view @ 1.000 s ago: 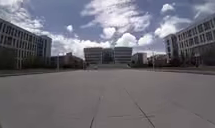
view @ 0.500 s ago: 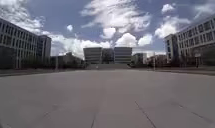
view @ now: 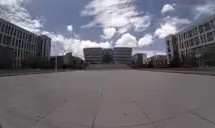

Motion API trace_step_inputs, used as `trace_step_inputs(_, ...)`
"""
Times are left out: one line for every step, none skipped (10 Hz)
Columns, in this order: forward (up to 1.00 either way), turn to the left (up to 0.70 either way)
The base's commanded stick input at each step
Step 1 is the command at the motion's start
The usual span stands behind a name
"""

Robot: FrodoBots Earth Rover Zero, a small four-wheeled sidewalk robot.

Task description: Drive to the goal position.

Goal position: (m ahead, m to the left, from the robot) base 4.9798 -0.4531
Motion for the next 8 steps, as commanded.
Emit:
trace_step_inputs(1.0, 0.02)
trace_step_inputs(1.0, 0.02)
trace_step_inputs(1.0, 0.02)
trace_step_inputs(1.0, 0.02)
trace_step_inputs(1.0, 0.02)
trace_step_inputs(1.0, 0.02)
trace_step_inputs(1.0, 0.02)
trace_step_inputs(1.0, 0.02)
